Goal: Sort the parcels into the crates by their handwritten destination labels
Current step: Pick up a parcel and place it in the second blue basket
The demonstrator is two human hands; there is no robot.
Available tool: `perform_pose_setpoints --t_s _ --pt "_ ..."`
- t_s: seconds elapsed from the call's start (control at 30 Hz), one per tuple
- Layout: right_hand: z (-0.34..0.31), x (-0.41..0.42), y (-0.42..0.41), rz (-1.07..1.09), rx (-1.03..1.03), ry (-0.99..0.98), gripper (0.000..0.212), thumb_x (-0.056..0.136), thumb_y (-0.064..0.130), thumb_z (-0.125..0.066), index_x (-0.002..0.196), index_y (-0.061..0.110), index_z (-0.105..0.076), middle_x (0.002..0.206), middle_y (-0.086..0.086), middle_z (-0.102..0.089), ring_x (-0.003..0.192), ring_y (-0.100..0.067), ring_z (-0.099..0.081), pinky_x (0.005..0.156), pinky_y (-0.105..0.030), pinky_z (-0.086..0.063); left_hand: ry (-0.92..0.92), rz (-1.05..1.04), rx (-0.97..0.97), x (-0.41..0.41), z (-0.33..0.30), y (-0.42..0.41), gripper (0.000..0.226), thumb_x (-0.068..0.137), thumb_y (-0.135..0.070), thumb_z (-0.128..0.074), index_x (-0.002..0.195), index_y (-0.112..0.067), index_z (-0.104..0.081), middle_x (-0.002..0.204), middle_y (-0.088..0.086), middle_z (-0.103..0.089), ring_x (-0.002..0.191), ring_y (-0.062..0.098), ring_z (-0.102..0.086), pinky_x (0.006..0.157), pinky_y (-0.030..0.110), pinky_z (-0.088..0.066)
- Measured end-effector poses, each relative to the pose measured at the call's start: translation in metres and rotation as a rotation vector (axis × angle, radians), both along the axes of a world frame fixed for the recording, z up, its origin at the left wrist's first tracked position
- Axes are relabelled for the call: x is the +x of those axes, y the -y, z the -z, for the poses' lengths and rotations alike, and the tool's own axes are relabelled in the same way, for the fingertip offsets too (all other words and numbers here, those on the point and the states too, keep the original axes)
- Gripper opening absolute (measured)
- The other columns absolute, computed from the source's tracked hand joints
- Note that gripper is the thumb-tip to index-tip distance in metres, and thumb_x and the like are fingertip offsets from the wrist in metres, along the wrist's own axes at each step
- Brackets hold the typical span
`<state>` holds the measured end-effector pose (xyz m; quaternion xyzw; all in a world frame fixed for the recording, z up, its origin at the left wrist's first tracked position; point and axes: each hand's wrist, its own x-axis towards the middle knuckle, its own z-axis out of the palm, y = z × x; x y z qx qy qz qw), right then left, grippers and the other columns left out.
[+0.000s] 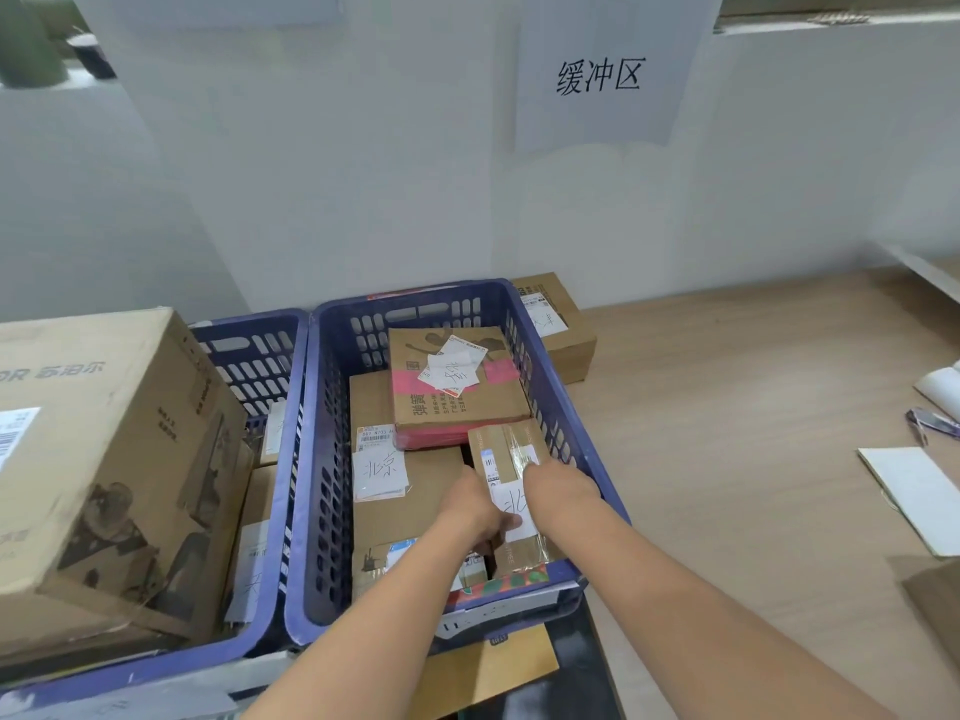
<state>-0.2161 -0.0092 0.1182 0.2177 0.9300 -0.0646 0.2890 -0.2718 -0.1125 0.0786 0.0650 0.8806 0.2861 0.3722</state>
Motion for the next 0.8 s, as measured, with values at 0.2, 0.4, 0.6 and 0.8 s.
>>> perform_pose_setpoints --t_s 0.2,0.4,0.6,0.8 --pt "0.003 -0.001 0.003 -0.005 0.037 0.054 0.067 0.094 0.003 -0.058 0.154 0.005 -0.028 0.145 -0.014 -0.048 0.13 -0.032 -0.052 0.093 -0.04 -0.05 0.069 -0.059 -0.045 0.001 0.011 -0.005 0.047 0.08 -0.027 -0.085 0.075 -0.012 -0.041 0.069 0.007 -0.052 0.059 0.022 -0.049 0.053 0.03 -0.043" --pt "0.004 -0.005 0.002 -0.024 0.03 0.064 0.061 0.097 0.004 -0.055 0.153 0.004 -0.03 0.149 -0.013 -0.043 0.134 -0.031 -0.048 0.098 -0.04 -0.047 0.125 -0.111 0.011 0.0 0.019 -0.009 0.043 0.081 -0.014 -0.083 0.072 -0.012 -0.041 0.064 0.008 -0.05 0.064 0.026 -0.047 0.06 0.035 -0.044" --pt "0.008 -0.01 0.0 -0.061 0.026 0.057 0.045 0.099 0.003 -0.052 0.143 0.003 -0.044 0.144 -0.012 -0.047 0.132 -0.029 -0.051 0.099 -0.039 -0.047 -0.044 0.014 -0.112 0.004 0.01 -0.01 0.037 0.086 -0.018 -0.076 0.071 -0.015 -0.042 0.065 0.002 -0.052 0.051 0.014 -0.044 0.046 0.024 -0.039" --pt "-0.009 -0.004 0.004 -0.035 0.024 0.043 0.046 0.097 0.002 -0.054 0.143 0.006 -0.046 0.145 -0.011 -0.05 0.132 -0.028 -0.051 0.099 -0.037 -0.047 -0.121 0.225 -0.229 0.01 -0.015 -0.008 0.03 0.088 -0.021 -0.071 0.071 -0.013 -0.047 0.077 0.001 -0.064 0.106 0.02 -0.068 0.078 0.037 -0.055"
